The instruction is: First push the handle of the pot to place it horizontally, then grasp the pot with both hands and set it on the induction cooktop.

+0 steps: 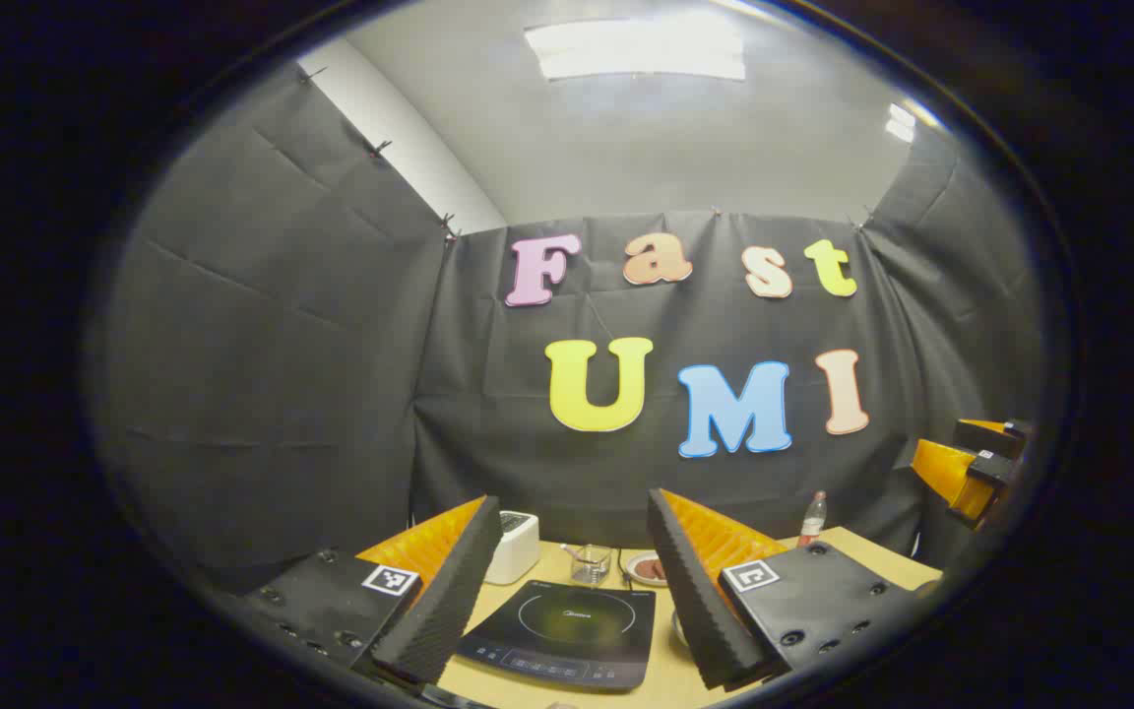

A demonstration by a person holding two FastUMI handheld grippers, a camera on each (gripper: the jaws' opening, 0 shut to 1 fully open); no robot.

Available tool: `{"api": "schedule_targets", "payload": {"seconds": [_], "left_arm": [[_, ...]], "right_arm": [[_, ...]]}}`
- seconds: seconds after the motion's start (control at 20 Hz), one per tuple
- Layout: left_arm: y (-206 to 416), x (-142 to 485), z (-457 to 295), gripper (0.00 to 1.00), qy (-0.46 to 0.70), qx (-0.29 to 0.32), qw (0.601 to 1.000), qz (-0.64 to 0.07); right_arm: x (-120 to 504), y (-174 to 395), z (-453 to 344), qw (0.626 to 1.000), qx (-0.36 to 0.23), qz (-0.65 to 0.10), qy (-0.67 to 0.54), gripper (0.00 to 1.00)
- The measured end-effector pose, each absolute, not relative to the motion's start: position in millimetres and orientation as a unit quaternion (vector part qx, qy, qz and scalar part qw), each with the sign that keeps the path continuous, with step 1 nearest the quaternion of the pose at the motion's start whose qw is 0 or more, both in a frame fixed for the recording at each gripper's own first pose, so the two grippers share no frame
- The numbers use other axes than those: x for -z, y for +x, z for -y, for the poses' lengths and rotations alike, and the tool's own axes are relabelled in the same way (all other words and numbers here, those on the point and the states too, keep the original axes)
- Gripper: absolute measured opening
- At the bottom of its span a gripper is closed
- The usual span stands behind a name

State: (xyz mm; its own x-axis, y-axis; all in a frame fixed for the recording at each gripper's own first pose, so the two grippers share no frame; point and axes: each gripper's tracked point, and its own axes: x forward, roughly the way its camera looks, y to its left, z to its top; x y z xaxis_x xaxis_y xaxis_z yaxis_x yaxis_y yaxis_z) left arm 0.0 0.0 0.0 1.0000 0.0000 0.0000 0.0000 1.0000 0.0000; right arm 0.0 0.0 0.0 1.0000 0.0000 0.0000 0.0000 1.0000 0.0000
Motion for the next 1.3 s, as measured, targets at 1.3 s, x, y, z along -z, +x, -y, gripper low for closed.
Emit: {"api": "schedule_targets", "payload": {"seconds": [1.3], "left_arm": [[-1.1,-13.3,82.6,0.99,0.025,-0.003,1.0,0.011]], "right_arm": [[12.3,-1.2,75.1,0.999,-0.015,-0.003,0.038,0.97]]}}
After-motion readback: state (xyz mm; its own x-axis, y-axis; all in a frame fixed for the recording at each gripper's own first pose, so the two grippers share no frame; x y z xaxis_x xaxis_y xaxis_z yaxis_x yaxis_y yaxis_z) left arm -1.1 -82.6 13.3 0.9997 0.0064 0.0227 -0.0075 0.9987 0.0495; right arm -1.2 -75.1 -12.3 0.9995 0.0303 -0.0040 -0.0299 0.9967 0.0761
